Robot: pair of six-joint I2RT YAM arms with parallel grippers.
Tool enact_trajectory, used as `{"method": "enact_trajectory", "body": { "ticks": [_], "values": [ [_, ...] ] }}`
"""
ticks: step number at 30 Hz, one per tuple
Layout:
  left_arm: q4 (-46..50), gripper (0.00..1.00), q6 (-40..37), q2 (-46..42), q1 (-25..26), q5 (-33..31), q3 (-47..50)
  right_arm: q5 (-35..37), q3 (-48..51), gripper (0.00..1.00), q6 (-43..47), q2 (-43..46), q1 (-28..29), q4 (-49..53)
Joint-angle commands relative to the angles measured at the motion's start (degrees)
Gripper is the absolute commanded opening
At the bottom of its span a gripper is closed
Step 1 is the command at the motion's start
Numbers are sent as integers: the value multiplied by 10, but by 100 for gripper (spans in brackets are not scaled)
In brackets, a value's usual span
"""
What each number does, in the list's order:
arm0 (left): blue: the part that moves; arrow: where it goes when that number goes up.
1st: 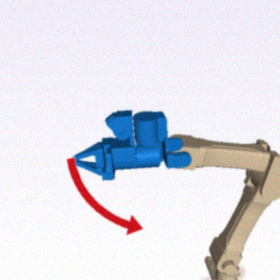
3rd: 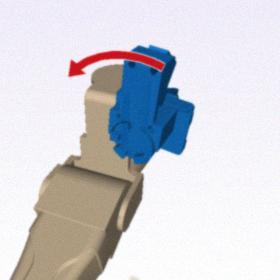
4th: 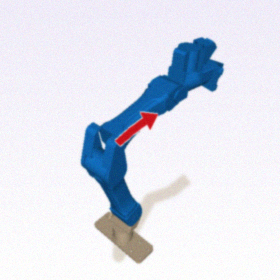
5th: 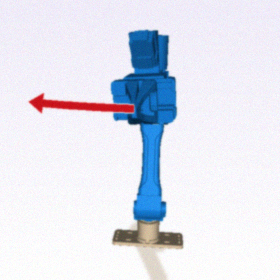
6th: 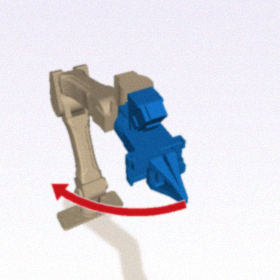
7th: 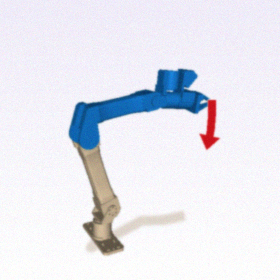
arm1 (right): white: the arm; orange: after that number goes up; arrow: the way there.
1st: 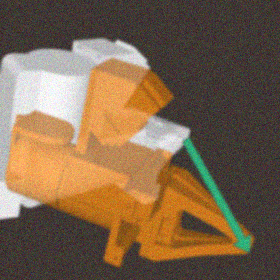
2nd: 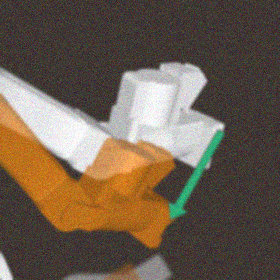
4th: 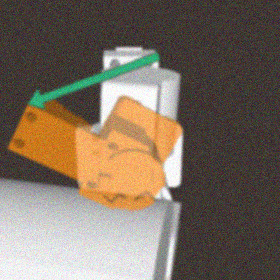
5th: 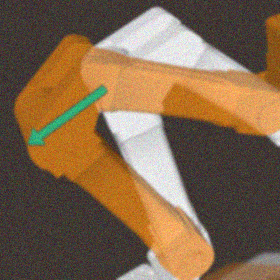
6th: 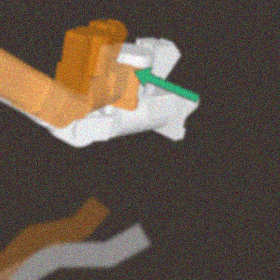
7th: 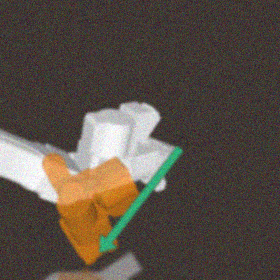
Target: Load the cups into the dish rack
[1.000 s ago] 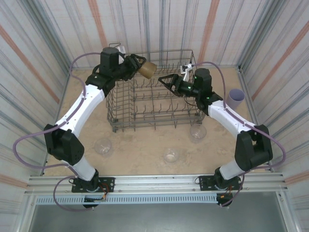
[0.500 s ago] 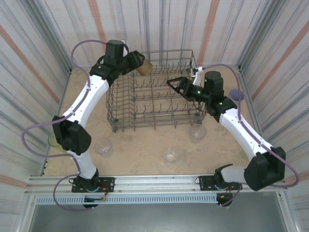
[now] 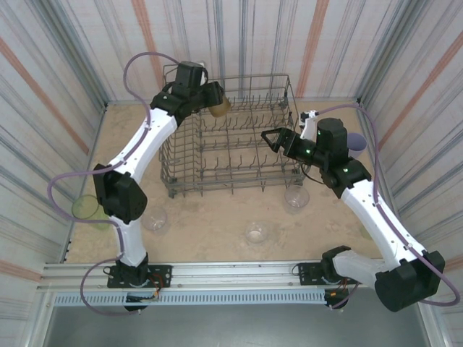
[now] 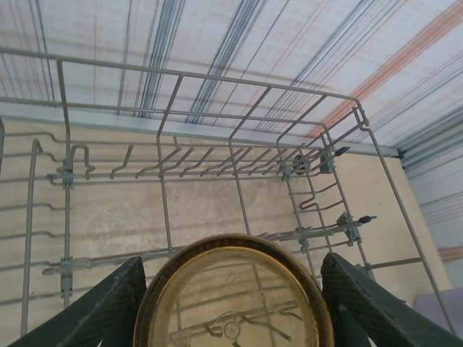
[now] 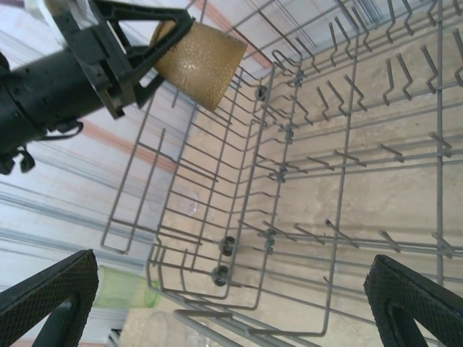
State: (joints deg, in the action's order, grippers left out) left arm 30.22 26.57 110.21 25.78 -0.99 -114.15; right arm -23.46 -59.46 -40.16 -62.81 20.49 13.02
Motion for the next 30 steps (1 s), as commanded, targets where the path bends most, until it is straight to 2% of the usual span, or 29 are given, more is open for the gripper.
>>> {"method": "enact_trajectory", "body": {
  "ticks": [1,17,21,30],
  "values": [
    [-4,0,-57,16,9,-39,-26,5,2,99,45,16,0,40],
    [-36,0,-137,70,41,-142,-28,5,1,99,110,31,3,95],
    [-41,0,-141,84,45,-152,-26,28,-6,99,135,45,3,128],
    [-56,0,-160,117,45,-176,-27,38,2,99,153,57,-3,131]
  ]
}}
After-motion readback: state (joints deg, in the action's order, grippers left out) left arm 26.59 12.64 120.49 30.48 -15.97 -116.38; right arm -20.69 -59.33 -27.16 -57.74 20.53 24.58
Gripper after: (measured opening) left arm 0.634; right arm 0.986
